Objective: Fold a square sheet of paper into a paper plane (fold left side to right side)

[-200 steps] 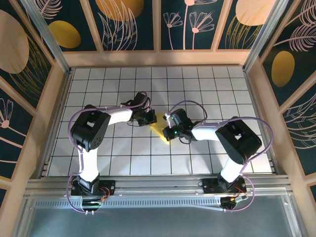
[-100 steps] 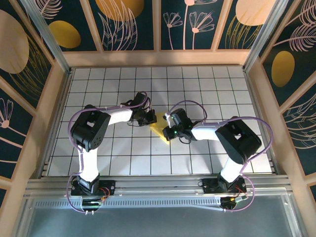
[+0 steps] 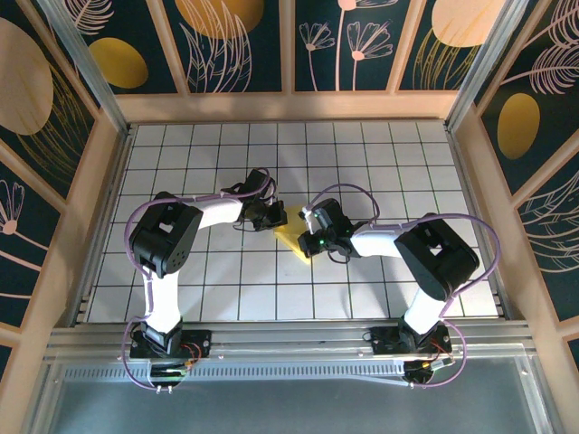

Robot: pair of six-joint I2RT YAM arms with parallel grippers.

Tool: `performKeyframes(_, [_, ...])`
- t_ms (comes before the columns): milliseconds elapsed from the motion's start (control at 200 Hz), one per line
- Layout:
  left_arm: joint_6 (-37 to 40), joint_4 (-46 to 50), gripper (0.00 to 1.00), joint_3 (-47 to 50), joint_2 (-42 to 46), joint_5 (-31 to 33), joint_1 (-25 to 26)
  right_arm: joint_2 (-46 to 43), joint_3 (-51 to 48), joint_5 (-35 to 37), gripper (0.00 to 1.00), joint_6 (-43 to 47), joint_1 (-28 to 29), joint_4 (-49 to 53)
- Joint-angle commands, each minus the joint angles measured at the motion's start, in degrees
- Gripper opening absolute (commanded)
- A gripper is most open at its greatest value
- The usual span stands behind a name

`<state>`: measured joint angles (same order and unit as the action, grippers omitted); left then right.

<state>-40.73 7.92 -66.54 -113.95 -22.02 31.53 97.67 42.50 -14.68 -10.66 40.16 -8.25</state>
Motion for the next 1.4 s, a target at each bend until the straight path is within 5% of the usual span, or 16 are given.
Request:
performKeyframes(0, [-0.6,5.2,0.0,2.2,-1.5,2.6,0.7,-1.2,1.1,-0.5,0.0,-0.4,0.0,2.2])
performKeyframes(1391, [-0.6,4.7,0.0,2.8,-1.7,2.6,0.7,-0.3,2.7,1.7,0.0,-0.5,0.5,3.4])
